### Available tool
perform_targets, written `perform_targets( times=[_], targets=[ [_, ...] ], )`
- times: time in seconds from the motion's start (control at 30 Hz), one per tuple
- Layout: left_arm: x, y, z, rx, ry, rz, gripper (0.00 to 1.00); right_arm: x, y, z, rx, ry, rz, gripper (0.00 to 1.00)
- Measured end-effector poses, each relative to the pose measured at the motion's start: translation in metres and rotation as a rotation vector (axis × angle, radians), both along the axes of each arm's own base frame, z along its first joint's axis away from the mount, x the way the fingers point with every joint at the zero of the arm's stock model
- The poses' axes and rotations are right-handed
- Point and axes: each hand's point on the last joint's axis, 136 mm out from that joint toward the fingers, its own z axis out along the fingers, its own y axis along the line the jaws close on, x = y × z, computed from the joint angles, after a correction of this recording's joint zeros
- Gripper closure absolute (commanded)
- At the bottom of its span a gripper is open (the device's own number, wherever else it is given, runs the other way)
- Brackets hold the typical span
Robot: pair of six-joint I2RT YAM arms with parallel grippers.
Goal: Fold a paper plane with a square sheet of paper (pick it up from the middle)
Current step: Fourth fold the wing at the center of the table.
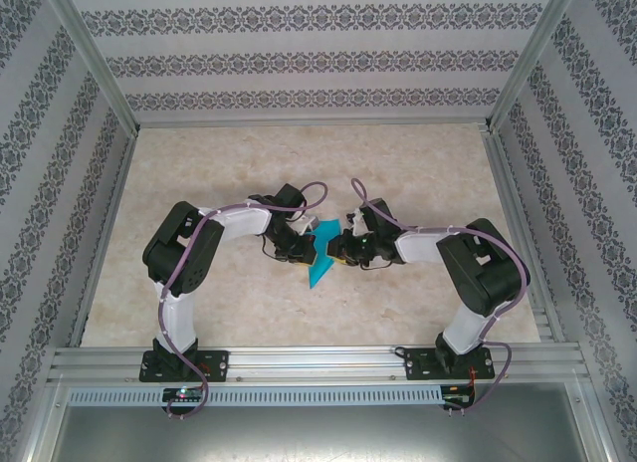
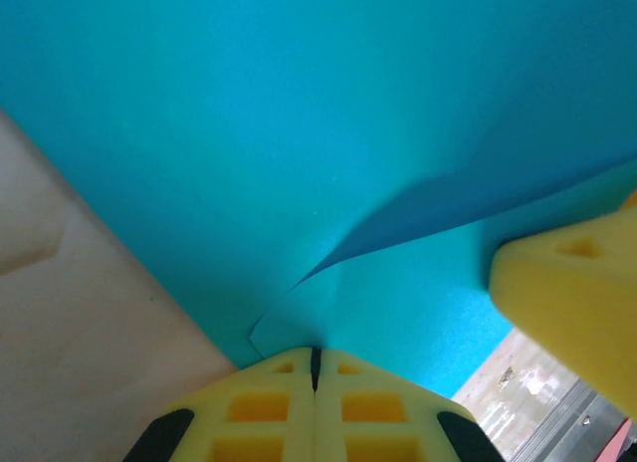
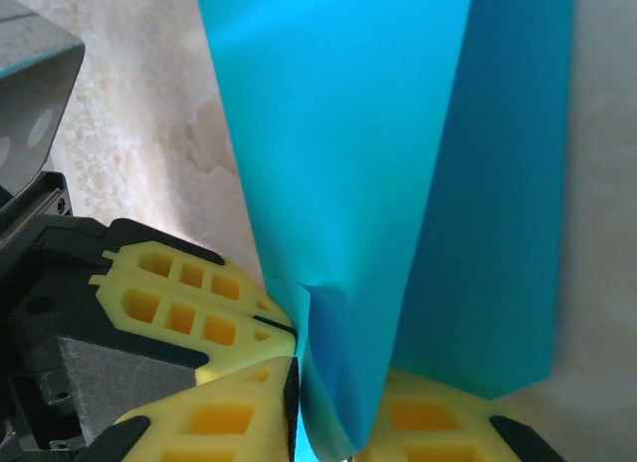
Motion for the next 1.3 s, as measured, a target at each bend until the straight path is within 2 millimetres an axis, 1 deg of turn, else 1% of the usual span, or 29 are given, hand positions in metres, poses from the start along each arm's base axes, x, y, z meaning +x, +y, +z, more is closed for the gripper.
perform_targets(
  times=[0.17, 0.3, 0.47, 0.9, 1.1, 1.3],
  targets=[
    [0.0, 0.0, 0.0, -0.017, 0.002, 0.004, 1.0, -0.009, 0.005, -0.005, -0.049, 0.01, 0.027, 0.86],
    [0.001, 0.0, 0.001, -0.032, 0.006, 0.01, 1.0, -0.011, 0.006, -0.007, -0.092, 0.001, 0.039, 0.9],
    [0.001, 0.0, 0.001, -0.039, 0.006, 0.012, 0.99, -0.011, 0.002, -0.012, -0.153, -0.001, 0.044, 0.92],
    [0.003, 0.0, 0.002, -0.047, 0.007, 0.028, 0.98, -0.01, 0.004, -0.009, -0.243, -0.026, 0.072, 0.92],
    [0.001, 0.006, 0.003, -0.036, -0.003, 0.04, 0.92, -0.009, 0.004, -0.007, -0.268, -0.036, 0.085, 0.92],
    [0.003, 0.01, 0.003, -0.033, -0.003, 0.054, 0.89, -0.01, 0.001, -0.008, -0.285, -0.03, 0.086, 0.92]
  ],
)
